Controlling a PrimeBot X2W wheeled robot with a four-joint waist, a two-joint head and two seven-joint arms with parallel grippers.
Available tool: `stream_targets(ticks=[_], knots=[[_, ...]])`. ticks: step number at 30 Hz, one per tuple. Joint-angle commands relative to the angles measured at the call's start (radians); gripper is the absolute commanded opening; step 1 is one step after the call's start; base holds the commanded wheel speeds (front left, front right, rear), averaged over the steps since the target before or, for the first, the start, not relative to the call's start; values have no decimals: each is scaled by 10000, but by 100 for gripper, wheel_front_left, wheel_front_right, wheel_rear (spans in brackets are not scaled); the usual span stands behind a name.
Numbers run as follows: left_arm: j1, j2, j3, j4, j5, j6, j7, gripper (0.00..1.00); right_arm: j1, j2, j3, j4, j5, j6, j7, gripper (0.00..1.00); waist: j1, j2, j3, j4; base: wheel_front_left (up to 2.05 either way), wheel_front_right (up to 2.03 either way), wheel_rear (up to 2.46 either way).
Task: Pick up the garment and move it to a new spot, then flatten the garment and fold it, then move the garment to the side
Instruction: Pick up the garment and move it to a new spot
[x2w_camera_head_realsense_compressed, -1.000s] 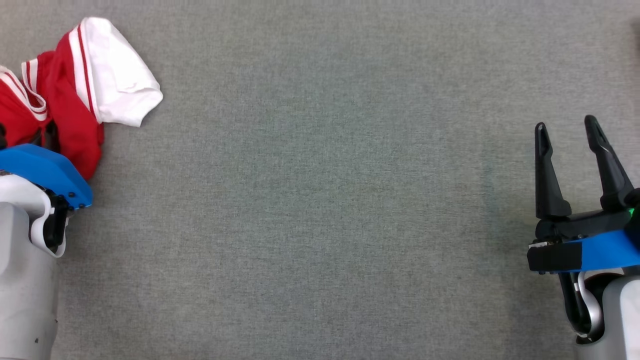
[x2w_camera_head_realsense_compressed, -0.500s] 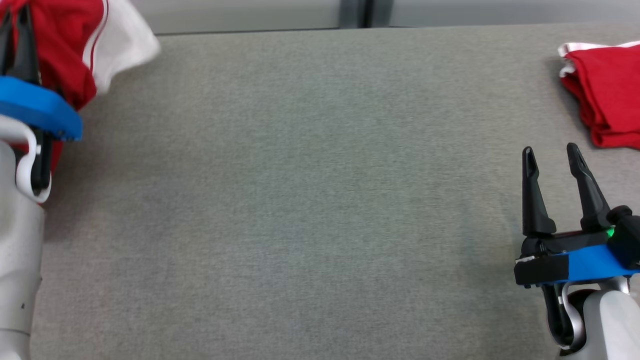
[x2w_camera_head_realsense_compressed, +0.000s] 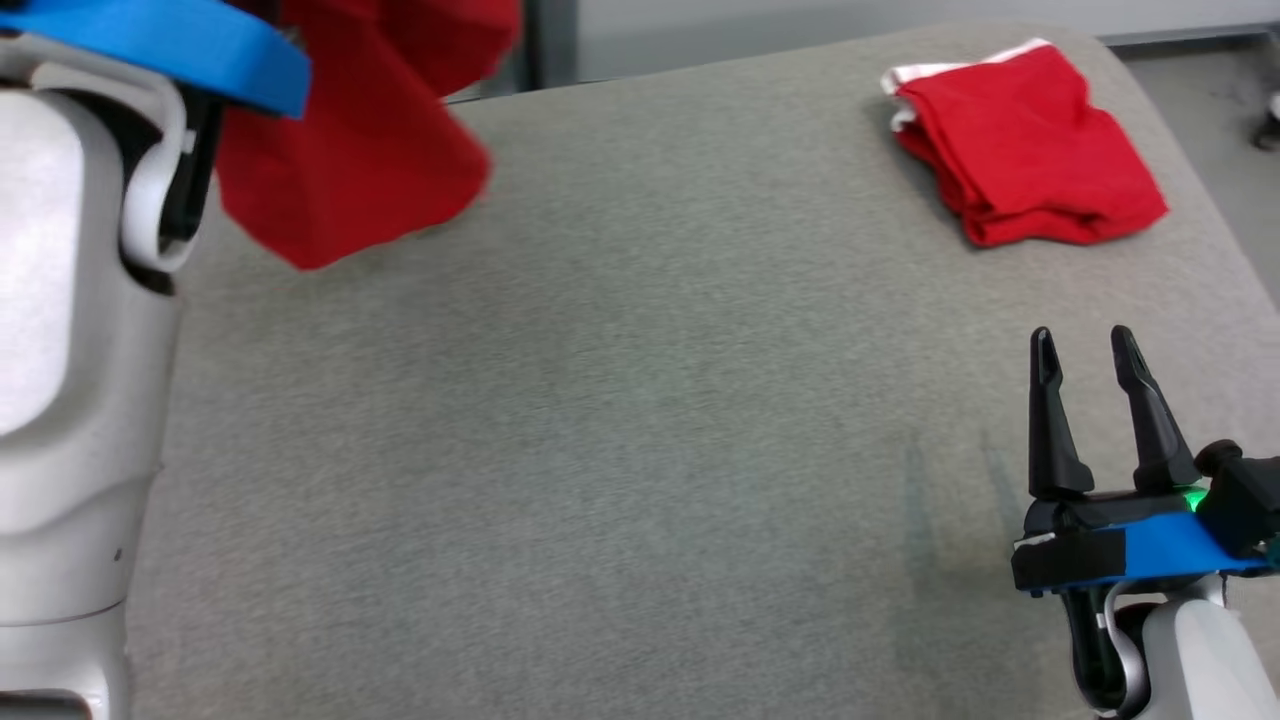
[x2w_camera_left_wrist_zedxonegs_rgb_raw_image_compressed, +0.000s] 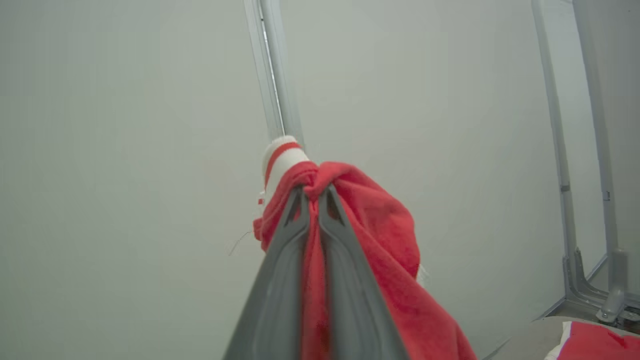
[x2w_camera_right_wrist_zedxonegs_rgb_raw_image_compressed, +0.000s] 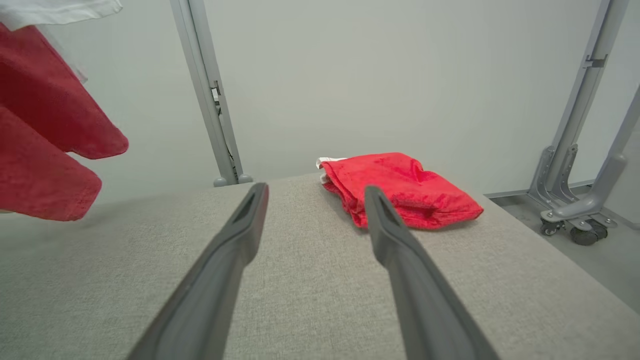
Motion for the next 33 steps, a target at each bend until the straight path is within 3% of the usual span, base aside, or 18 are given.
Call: stream_targets(ticks=[1,5,10,30,31,32,33], knots=[[-193,-92,-122,-227,-42,-17,127,0,-69,9,27,102,155,1,-73,100,1,0,-135,-377,0,0,0],[-255,-423,-521,-563,-67,-45,370,0,-110,10,30,295,340,1,-159,100,1,0,6,-779,0,0,0],[441,-723,-1163,-388,-40,-76,312,0,-112,11,-30,394,460,1,-215,100,1,0,111,-819,0,0,0],[6024,-1713,-2751,1417,-787,198,-1295,0,192,7,-38,505,-44,1,-226,100,1,0,-480,911,0,0,0],[6136,-1742,-2772,1495,-780,219,-1364,40,210,7,0,541,-49,1,-226,100,1,0,-531,962,0,0,0],[6214,-1765,-2786,1553,-758,284,-1442,100,232,6,18,578,-68,1,-226,100,1,0,-583,1019,0,0,0],[6269,-1805,-2799,1576,-719,309,-1522,100,249,6,34,614,-80,1,-226,100,1,0,-642,1080,0,0,0]])
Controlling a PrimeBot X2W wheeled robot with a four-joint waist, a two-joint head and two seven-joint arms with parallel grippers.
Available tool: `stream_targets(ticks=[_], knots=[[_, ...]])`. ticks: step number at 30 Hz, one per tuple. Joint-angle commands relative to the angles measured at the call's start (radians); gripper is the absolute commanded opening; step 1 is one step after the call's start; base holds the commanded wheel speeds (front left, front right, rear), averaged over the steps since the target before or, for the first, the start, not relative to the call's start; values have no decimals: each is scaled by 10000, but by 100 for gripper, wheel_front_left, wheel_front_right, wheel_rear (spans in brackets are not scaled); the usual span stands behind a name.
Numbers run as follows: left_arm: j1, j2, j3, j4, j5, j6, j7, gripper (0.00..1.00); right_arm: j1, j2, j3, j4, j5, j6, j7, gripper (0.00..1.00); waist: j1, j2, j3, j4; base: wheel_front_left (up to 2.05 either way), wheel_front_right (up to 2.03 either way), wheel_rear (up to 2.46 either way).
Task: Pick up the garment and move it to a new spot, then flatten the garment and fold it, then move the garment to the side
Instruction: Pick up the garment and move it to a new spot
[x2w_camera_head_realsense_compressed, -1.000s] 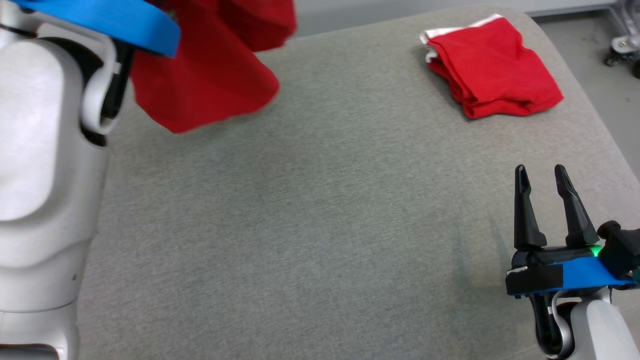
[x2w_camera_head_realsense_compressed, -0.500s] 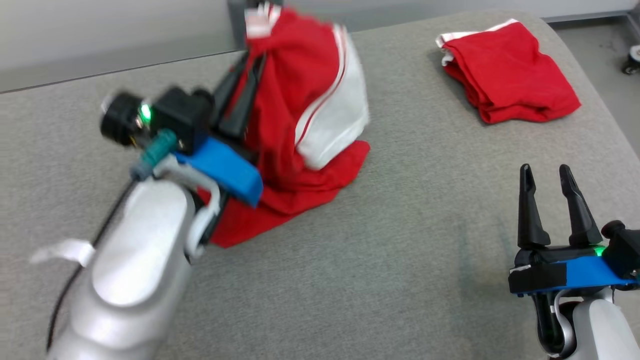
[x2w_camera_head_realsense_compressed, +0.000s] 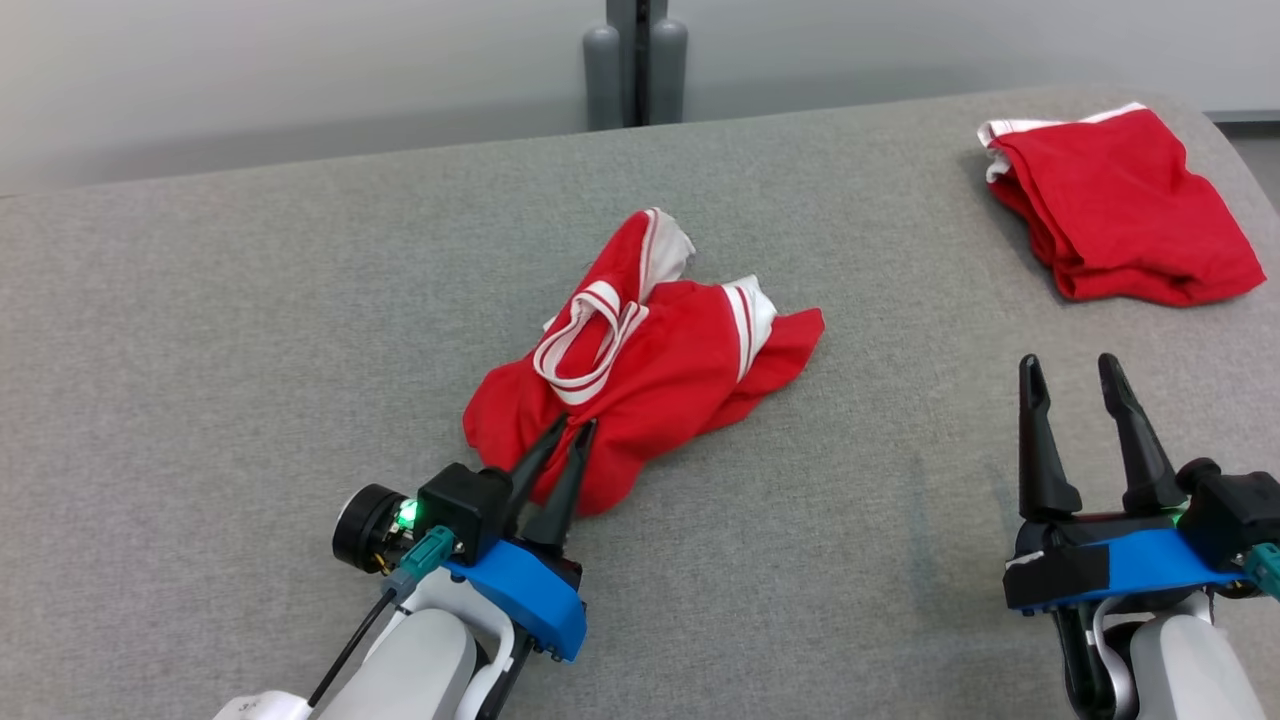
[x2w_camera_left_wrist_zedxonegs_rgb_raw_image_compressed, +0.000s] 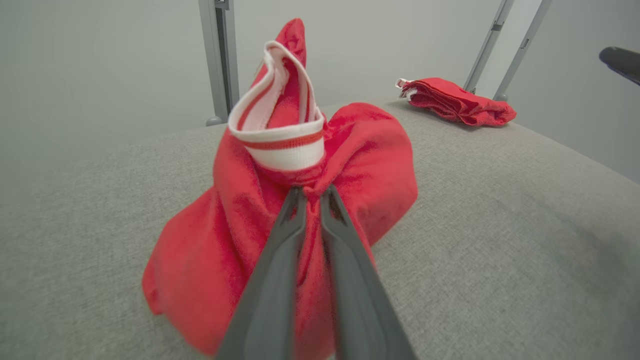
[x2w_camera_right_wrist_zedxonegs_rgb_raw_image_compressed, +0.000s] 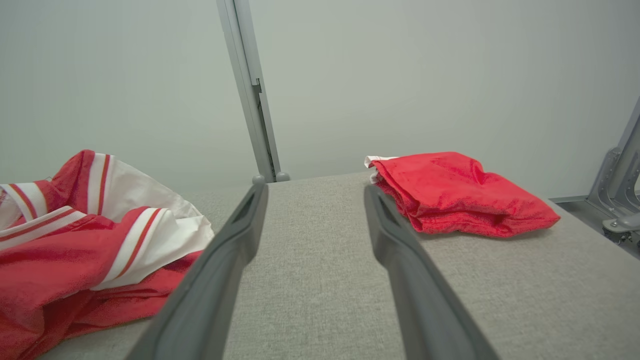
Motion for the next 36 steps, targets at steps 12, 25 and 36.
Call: stream_targets(ticks=[12,25,36], knots=[[570,156,1669,-1574,372,845,-463,100,367,-11,229,329,60,1,-52,100,0,-1,-730,611,0,0,0],[2063,78,3995,-2673,913,963,-469,100,647,-11,165,435,31,1,7,100,0,-1,-1236,1174,0,0,0],[3155,-316,5359,-2731,1363,785,-470,100,1015,-11,188,460,61,1,121,100,0,-1,-1612,1502,0,0,0]])
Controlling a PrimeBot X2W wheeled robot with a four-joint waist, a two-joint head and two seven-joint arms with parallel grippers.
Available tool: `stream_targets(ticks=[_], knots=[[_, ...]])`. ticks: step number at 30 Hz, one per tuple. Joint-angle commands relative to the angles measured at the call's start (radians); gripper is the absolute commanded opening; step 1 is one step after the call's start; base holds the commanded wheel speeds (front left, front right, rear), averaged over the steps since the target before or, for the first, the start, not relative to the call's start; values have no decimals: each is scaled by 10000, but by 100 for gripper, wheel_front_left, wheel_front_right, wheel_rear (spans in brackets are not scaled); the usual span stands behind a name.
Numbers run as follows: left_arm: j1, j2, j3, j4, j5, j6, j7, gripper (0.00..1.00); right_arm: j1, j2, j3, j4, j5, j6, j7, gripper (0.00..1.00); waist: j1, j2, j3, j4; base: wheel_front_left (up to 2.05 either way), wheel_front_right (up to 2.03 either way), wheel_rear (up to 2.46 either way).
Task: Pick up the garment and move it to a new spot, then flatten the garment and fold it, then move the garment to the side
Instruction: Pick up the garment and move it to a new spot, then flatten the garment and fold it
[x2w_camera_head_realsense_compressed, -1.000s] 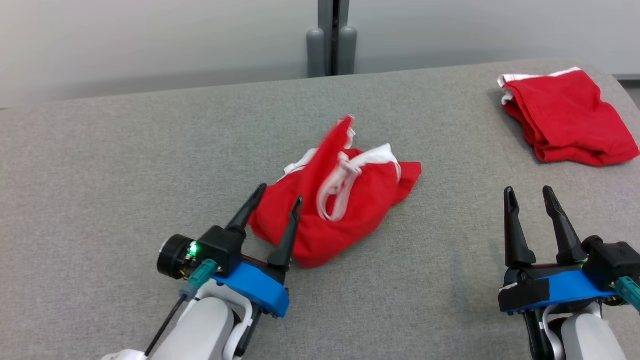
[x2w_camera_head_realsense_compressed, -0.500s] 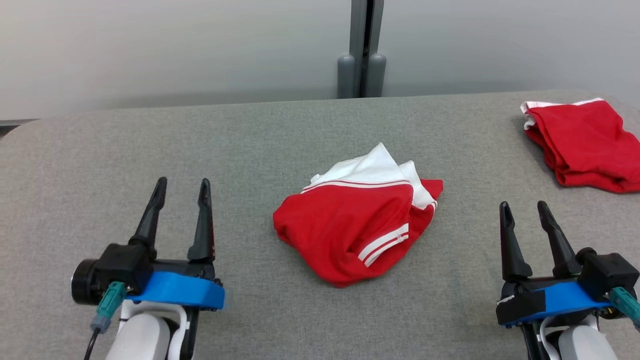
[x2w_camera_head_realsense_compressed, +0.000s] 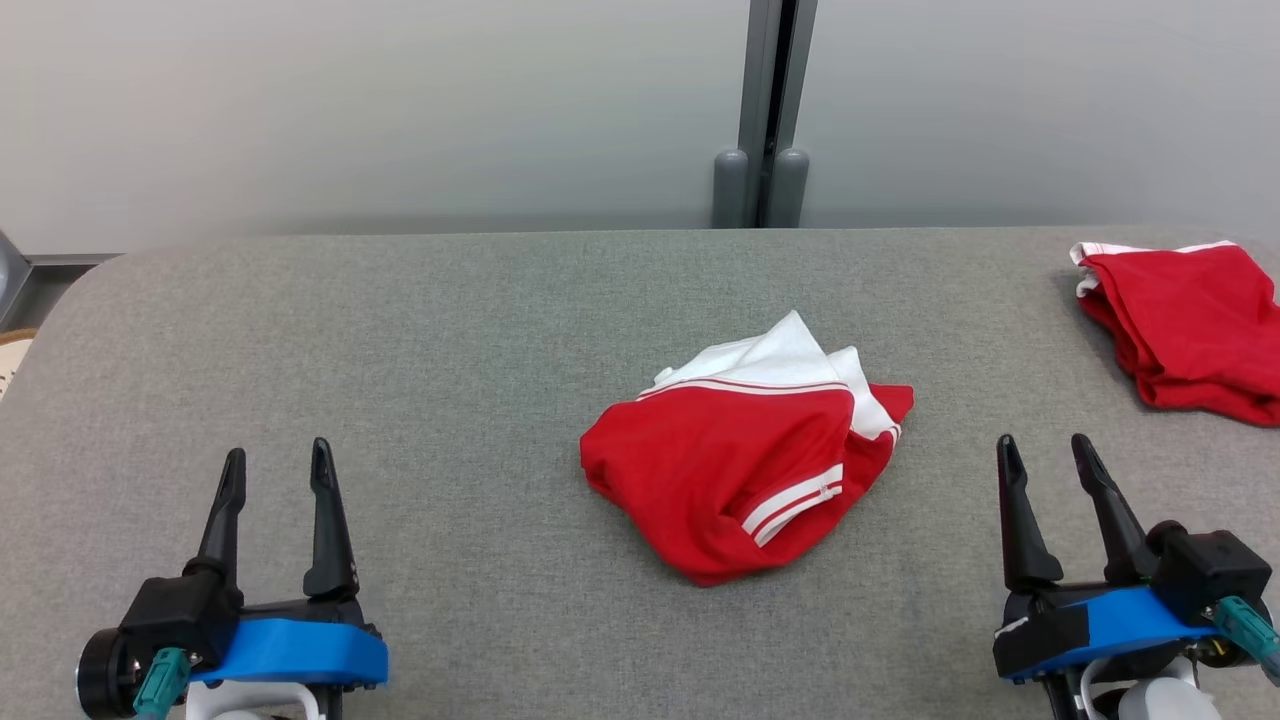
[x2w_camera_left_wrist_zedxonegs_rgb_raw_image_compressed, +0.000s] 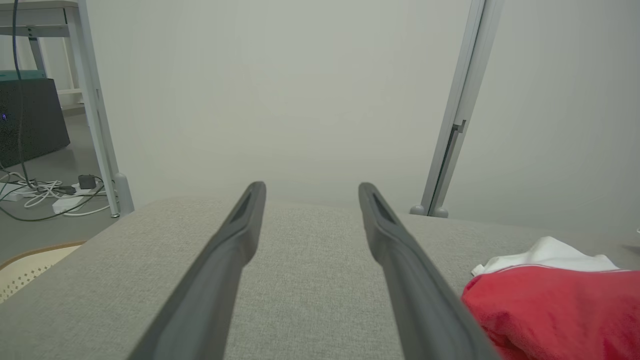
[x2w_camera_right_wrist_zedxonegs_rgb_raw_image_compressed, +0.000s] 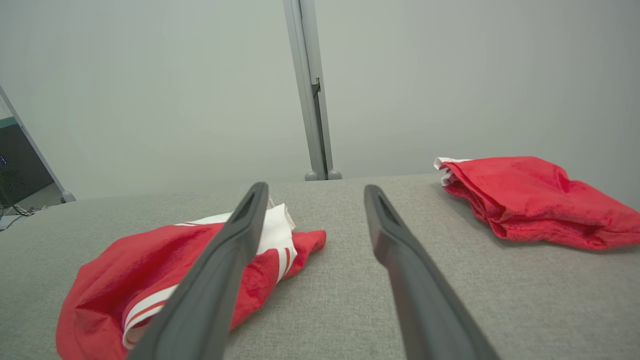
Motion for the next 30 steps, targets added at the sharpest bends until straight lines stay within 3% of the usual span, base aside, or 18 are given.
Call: stream_targets(ticks=[1,22,30], knots=[[119,-19,107,-34,113,-75,-48,100,169,-11,11,-12,52,1,2,100,1,0,-14,15,0,0,0],[264,-428,875,86,905,-504,-49,100,209,-10,161,145,64,1,100,100,1,0,14,-15,0,0,0],[40,-538,926,144,1046,-660,-49,100,-838,-9,806,531,-197,1,306,100,1,0,233,85,0,0,0]])
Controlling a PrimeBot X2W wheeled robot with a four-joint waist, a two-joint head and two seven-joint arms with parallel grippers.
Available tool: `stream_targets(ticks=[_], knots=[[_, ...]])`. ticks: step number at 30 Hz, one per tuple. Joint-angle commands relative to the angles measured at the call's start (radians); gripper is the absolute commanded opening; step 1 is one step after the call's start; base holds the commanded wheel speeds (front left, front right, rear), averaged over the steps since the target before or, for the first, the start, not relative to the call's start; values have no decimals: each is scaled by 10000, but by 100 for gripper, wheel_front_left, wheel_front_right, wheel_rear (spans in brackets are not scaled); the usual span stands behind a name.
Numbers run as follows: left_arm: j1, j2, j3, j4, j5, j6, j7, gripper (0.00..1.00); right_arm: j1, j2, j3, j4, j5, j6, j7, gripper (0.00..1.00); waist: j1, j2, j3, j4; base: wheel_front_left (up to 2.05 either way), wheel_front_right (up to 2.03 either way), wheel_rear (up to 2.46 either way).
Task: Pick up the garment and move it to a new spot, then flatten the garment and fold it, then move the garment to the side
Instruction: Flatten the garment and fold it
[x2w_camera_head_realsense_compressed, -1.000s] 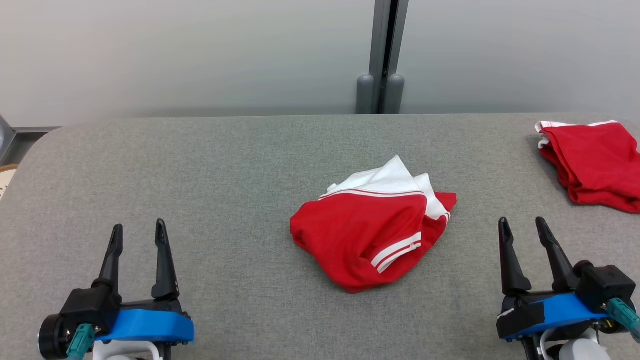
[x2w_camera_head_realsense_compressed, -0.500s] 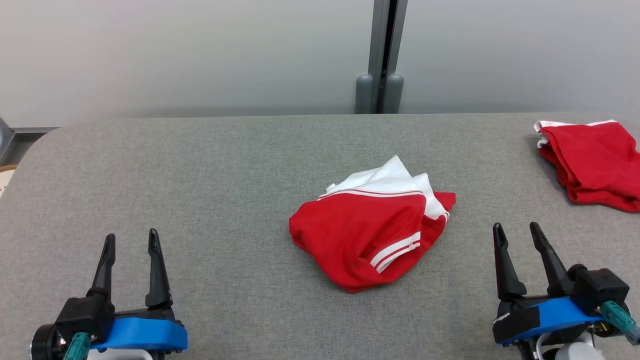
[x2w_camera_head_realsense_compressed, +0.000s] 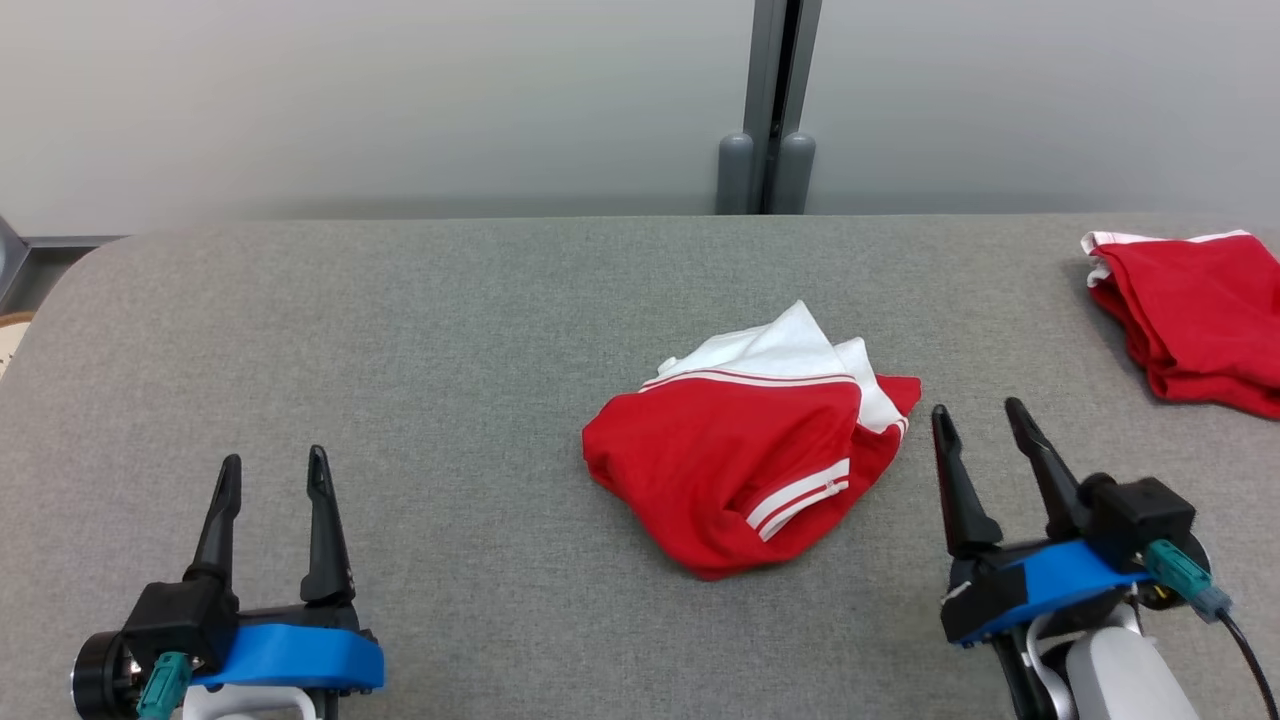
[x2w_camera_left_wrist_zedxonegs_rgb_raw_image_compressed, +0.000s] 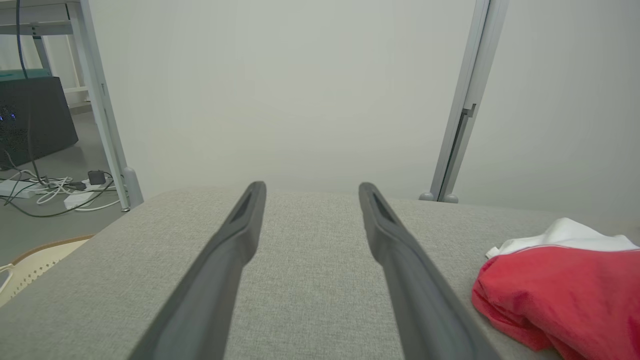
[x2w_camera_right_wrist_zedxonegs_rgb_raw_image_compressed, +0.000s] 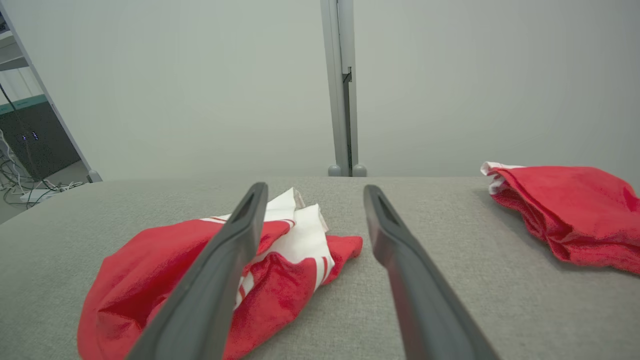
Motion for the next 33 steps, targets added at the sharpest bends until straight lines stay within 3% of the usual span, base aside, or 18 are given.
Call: stream_targets(ticks=[1,6,15,24,26,33], knots=[[-184,-44,15,11,86,-62,-49,100,-330,-7,229,171,-54,1,56,100,0,0,87,80,0,0,0],[-442,-109,-169,44,169,-152,-49,100,-1172,-9,805,991,-65,1,143,100,0,0,348,363,0,0,0],[-781,-217,-306,192,147,-277,-50,100,-1639,-11,935,2959,312,1,-156,100,0,0,707,953,0,0,0],[-993,-267,-341,317,200,-349,-50,100,-2197,-15,1580,3813,881,1,-408,100,0,0,968,1227,0,0,0],[-1080,-273,-388,356,202,-371,-50,100,-2412,-14,1704,3944,908,1,-434,0,0,0,1004,1295,0,0,0],[-1161,-285,-433,435,105,-389,-50,100,-3097,-13,2143,3717,1033,1,-455,0,0,0,1050,1516,0,0,0]])
